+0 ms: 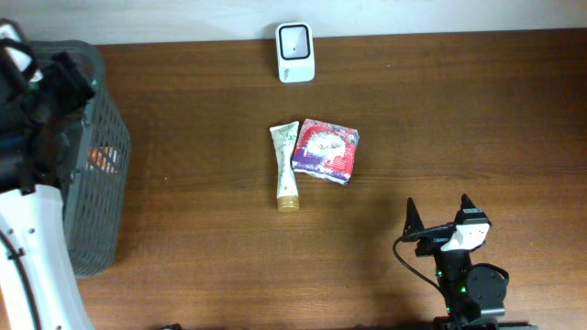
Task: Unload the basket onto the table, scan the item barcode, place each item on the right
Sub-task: 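Reach the left gripper into the basket and grasp the small orange box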
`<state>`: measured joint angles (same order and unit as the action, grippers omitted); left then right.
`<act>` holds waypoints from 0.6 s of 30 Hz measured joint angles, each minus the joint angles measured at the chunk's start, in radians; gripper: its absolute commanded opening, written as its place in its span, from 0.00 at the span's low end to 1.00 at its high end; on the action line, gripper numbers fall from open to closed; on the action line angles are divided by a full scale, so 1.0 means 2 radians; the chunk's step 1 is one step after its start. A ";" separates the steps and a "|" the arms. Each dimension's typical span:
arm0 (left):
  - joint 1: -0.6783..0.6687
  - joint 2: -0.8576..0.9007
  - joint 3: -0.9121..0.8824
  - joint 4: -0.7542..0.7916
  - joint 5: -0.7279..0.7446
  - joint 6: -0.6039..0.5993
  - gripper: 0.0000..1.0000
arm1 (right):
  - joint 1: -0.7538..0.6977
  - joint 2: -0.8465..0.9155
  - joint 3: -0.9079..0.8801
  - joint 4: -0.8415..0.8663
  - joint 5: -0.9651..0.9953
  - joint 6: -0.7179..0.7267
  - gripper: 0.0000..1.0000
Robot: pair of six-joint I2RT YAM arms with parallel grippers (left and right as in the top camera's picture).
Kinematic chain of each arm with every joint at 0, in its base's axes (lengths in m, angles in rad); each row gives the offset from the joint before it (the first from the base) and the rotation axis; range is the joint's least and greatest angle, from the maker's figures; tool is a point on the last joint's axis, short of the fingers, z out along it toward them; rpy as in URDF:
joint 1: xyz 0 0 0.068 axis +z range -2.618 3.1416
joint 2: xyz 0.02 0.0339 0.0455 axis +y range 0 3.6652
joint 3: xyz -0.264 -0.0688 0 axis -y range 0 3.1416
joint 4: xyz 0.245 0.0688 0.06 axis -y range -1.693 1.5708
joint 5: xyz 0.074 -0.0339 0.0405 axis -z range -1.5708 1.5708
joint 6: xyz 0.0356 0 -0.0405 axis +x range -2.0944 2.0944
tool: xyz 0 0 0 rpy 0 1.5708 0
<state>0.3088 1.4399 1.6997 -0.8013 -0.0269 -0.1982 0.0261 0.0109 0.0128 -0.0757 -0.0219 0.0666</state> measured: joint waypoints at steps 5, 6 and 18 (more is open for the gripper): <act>0.020 0.017 0.000 -0.028 -0.034 0.000 0.73 | 0.000 0.000 0.000 0.000 0.000 0.000 0.99; 0.021 0.029 0.000 -0.030 -0.041 0.000 0.73 | 0.000 0.000 0.000 0.000 0.000 0.000 0.99; 0.048 0.178 0.008 -0.076 -0.107 0.005 0.80 | 0.000 0.000 0.000 0.000 0.000 0.000 0.99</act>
<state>0.4042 1.7962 1.7157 -0.9543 -0.2401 -0.1875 0.0261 0.0109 0.0128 -0.0757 -0.0219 0.0669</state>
